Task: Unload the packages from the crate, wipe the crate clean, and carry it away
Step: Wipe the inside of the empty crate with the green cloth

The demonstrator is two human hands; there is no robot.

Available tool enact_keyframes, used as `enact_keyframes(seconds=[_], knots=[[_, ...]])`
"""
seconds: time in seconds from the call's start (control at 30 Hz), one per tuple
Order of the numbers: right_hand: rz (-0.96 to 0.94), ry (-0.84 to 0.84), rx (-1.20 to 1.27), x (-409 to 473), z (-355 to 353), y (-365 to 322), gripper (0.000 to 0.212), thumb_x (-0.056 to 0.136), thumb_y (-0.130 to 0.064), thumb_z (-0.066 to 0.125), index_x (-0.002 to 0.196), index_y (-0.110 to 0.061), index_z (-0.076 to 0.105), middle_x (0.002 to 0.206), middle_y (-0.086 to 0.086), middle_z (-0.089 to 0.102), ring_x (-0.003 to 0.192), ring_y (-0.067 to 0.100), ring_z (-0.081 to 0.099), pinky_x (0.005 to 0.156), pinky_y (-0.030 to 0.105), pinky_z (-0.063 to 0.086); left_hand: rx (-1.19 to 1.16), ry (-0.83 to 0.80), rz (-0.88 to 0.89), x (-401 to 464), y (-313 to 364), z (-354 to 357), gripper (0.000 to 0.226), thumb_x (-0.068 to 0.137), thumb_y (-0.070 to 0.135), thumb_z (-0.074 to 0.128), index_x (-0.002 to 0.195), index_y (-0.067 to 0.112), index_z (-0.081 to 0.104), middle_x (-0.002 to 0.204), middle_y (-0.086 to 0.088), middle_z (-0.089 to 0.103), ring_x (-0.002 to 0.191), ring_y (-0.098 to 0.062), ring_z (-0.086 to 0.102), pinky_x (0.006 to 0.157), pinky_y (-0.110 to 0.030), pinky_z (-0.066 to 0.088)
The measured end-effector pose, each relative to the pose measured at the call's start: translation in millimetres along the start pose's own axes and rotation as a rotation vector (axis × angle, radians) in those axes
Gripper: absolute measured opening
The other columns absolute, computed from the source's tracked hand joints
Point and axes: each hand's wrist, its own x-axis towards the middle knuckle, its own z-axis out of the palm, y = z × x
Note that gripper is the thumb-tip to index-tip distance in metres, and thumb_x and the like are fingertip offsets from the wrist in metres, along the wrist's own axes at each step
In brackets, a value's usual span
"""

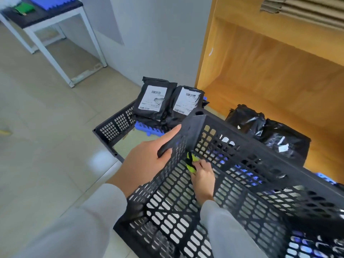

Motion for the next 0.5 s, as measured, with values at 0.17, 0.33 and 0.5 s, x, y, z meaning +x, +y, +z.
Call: enact_keyframes(seconds=[0.17,0.33,0.5], knots=[[-0.031,0.071,0.031,16,-7,6,0.056,0.066,0.007,0.083,0.120,-0.003,0.070,0.105,0.009,0.062,0.096,0.029,0.059,0.084,0.043,0.058,0.166,0.039,0.000,-4,5,-3,0.065,0.104,0.044,0.048,0.152,0.065,0.010,0.053,0.000,0.038,0.045,-0.014,0.038,0.044,-0.020,0.030],[-0.089,0.027,-0.050,23,-3,15,0.061,0.062,0.004,0.087,0.119,-0.005,0.071,0.109,0.009,0.065,0.100,0.030,0.064,0.083,0.041,0.061,0.517,0.124,0.010,-6,11,1,0.063,0.103,0.049,0.045,0.157,0.055,0.014,0.049,0.004,0.032,0.039,-0.012,0.040,0.038,-0.025,0.038],[-0.017,-0.020,0.061,20,4,7,0.054,0.072,0.004,0.083,0.124,-0.003,0.069,0.119,0.011,0.064,0.108,0.033,0.061,0.094,0.041,0.055,0.520,0.125,0.027,-5,9,5,0.064,0.106,0.048,0.039,0.157,0.055,0.001,0.050,0.003,0.041,0.040,-0.013,0.042,0.037,-0.024,0.032]])
